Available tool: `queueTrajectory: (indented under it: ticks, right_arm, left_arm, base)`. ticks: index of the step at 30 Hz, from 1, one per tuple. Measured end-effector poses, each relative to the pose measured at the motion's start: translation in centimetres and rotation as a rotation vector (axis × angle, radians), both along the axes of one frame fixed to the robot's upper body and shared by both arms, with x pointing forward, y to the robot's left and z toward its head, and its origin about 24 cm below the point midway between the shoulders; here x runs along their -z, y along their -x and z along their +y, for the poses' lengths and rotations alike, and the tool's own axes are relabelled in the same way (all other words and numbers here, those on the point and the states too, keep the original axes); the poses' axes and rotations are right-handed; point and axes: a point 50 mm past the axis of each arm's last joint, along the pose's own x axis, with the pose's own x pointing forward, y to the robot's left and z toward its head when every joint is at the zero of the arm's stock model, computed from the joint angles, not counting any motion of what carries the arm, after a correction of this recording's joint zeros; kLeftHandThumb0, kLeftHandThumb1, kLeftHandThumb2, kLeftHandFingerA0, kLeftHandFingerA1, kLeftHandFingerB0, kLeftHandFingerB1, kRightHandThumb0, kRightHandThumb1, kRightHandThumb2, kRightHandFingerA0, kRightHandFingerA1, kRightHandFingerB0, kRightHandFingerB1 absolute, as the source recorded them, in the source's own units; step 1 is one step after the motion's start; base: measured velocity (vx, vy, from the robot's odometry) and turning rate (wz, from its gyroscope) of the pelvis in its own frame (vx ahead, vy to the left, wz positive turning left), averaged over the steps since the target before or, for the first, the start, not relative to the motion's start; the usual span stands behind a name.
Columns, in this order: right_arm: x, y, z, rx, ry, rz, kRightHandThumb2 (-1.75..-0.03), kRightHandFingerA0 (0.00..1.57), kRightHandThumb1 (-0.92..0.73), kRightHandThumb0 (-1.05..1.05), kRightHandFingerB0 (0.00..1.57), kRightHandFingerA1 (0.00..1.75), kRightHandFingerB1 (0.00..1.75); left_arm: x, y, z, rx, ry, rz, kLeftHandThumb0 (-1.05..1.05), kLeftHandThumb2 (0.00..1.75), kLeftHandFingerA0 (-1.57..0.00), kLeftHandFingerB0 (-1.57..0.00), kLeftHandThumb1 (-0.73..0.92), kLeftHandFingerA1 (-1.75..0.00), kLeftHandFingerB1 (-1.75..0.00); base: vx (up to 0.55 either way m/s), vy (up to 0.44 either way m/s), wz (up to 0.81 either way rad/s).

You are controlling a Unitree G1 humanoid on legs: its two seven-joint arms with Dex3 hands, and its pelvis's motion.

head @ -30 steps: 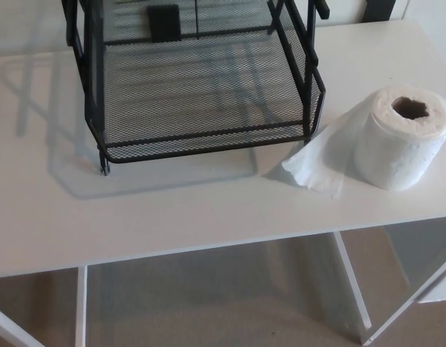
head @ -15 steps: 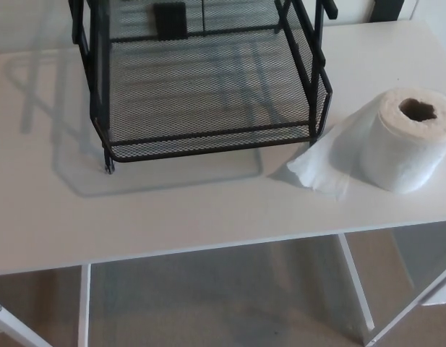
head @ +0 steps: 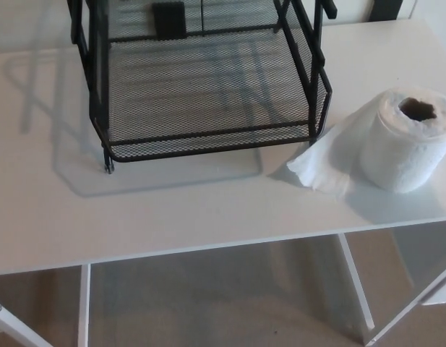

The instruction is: The robot walks towards a desk on which a file tray is kept in the middle and a toilet paper roll is kept on its right. The robot uses its right hand to hook on finger in the gap of the roll and grabs it, lifts it and places it on the tray.

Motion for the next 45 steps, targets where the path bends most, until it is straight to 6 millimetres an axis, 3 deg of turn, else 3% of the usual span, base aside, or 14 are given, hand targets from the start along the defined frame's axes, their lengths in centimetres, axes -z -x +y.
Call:
queueTrajectory:
  ticks: [1,9,23,24,25,27,28,31,32,36,39,40,41,45]
  right_arm:
    - [-0.1,-0.2,0.2,-0.007,0.027,0.018,-0.90,0.11,-0.56,-0.75,0.04,0.47,0.32]
    - [1.1,-1.6,1.6,-0.040,0.237,0.181,-0.92,0.00,-0.55,-0.80,0.12,0.43,0.26]
    - [2.1,-2.6,2.4,-0.034,0.450,0.249,-0.92,0.09,-0.57,-0.77,0.05,0.47,0.31]
    - [2.1,-2.6,2.5,-0.035,0.455,0.249,-1.02,0.00,-0.43,-0.38,0.00,0.50,0.50]
    - [2.1,-2.6,2.5,-0.037,0.461,0.250,-0.63,0.16,-0.70,-0.73,0.10,0.37,0.22]
    - [2.2,-2.6,2.7,-0.042,0.467,0.251,-1.02,0.00,-0.43,-0.38,0.00,0.50,0.50]
    - [2.3,-2.6,2.9,-0.046,0.473,0.251,-0.62,0.20,-0.73,-0.74,0.10,0.39,0.27]
    - [2.5,-2.7,3.1,-0.055,0.488,0.253,-0.62,0.24,-0.72,-0.73,0.12,0.40,0.27]
    - [2.5,-2.7,3.2,-0.058,0.493,0.254,-0.91,0.19,-0.56,-0.75,0.07,0.50,0.39]
    - [2.9,-2.7,3.6,-0.068,0.498,0.258,-0.61,0.23,-0.71,-0.71,0.13,0.38,0.28]
    - [3.3,-2.8,3.8,-0.076,0.498,0.264,-0.91,0.18,-0.55,-0.74,0.06,0.50,0.39]
    - [3.4,-2.8,3.9,-0.079,0.499,0.266,-0.59,0.25,-0.69,-0.70,0.15,0.40,0.27]
    - [3.5,-2.8,3.9,-0.080,0.500,0.269,-0.90,0.18,-0.54,-0.72,0.06,0.50,0.40]
    - [4.0,-2.8,4.1,-0.090,0.500,0.278,-0.89,0.18,-0.54,-0.73,0.05,0.51,0.39]
  left_arm:
    - [0.0,0.0,0.0,0.001,0.000,0.000,-1.05,1.02,-0.54,-0.12,0.77,-1.23,-0.98]
    - [0.0,-0.2,0.0,0.008,-0.001,-0.001,-1.05,1.02,-0.47,-0.11,0.76,-1.30,-1.18]
    - [-0.1,-0.6,-0.1,0.032,-0.019,0.013,-1.05,0.97,-0.53,-0.20,0.78,-1.21,-1.07]
    - [-0.1,-0.6,-0.1,0.033,-0.021,0.013,-1.05,0.98,-0.53,-0.18,0.79,-1.22,-1.07]
    - [-0.1,-0.7,-0.1,0.035,-0.022,0.014,-1.05,1.01,-0.51,-0.18,0.77,-1.26,-1.15]
    - [-0.1,-0.7,-0.1,0.040,-0.025,0.018,-1.05,1.02,-0.58,-0.18,0.76,-1.30,-1.19]
    - [-0.1,-0.7,-0.1,0.042,-0.027,0.018,-1.05,0.98,-0.57,-0.22,0.79,-1.24,-1.08]
    - [-0.1,-0.8,-0.2,0.045,-0.029,0.019,-1.05,1.01,-0.51,-0.18,0.76,-1.27,-1.17]
    - [-0.2,-0.8,-0.2,0.045,-0.029,0.017,-1.05,1.01,-0.51,-0.19,0.77,-1.28,-1.16]
    - [-0.3,-1.1,-0.1,0.047,-0.031,0.009,-1.05,0.97,-0.57,-0.26,0.79,-1.24,-1.07]
    - [-0.4,-1.2,-0.1,0.044,-0.031,0.002,-1.05,0.98,-0.54,-0.22,0.77,-1.23,-1.06]
    - [-0.4,-1.2,-0.1,0.042,-0.030,0.000,-1.05,0.99,-0.57,-0.25,0.78,-1.22,-1.07]
    - [-0.4,-1.3,-0.1,0.041,-0.030,-0.001,-1.05,0.98,-0.56,-0.25,0.79,-1.22,-1.06]
    - [-0.4,-1.4,-0.1,0.043,-0.033,-0.001,-1.05,0.99,-0.55,-0.26,0.76,-1.21,-1.10]
  base:
    - [0.00,0.000,0.00]
    - [0.00,0.000,0.00]
    - [0.00,0.000,0.00]
    - [0.00,0.000,0.00]
    - [0.00,0.000,0.00]
    - [0.00,0.000,0.00]
    - [0.00,0.000,0.00]
    - [0.00,0.000,0.00]
    - [0.00,0.000,0.00]
    - [0.00,0.000,0.00]
    - [0.00,0.000,0.00]
    - [0.00,0.000,0.00]
    - [0.00,0.000,0.00]
    - [0.00,0.000,0.00]
